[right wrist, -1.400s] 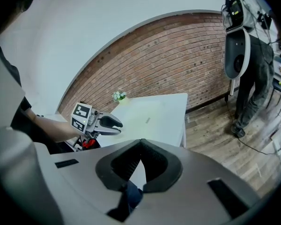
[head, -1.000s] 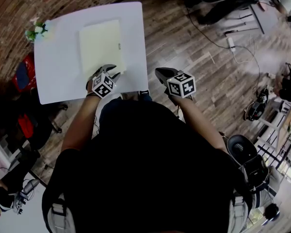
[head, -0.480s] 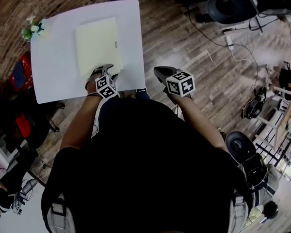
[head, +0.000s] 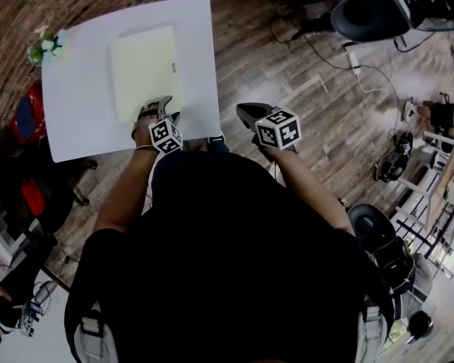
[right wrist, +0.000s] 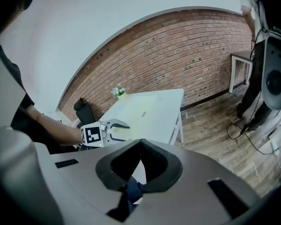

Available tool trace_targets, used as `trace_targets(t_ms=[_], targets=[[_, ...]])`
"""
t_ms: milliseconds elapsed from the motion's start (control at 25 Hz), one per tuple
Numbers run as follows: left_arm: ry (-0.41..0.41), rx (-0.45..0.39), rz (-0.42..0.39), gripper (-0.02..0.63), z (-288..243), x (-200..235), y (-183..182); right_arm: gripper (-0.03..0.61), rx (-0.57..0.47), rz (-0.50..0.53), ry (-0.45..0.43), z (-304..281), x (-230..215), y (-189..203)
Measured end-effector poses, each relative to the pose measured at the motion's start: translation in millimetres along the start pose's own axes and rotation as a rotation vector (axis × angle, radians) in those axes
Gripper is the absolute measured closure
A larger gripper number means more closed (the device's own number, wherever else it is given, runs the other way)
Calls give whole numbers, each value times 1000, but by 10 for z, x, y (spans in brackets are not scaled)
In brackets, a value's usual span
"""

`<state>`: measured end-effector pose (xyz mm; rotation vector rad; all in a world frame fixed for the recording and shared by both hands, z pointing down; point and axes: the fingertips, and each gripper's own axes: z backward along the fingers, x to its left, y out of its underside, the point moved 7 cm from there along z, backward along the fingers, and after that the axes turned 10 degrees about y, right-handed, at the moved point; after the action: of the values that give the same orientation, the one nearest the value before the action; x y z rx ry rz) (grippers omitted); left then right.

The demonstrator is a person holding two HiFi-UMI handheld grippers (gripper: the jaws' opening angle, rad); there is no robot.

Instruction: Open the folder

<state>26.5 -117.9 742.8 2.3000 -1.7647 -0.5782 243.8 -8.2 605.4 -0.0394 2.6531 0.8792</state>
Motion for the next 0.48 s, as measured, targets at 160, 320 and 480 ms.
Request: trace_targets(t_ms=[160, 320, 480], targets=[[-28, 16, -16, 344, -31, -11, -16, 554, 3, 3, -2, 37, -19, 30], [-49, 30, -15, 356, -57, -2, -29, 555, 8, 0, -6, 54, -45, 43], [-51, 20, -1, 368, -43, -30, -47, 555, 7, 7, -7, 85, -65, 87]])
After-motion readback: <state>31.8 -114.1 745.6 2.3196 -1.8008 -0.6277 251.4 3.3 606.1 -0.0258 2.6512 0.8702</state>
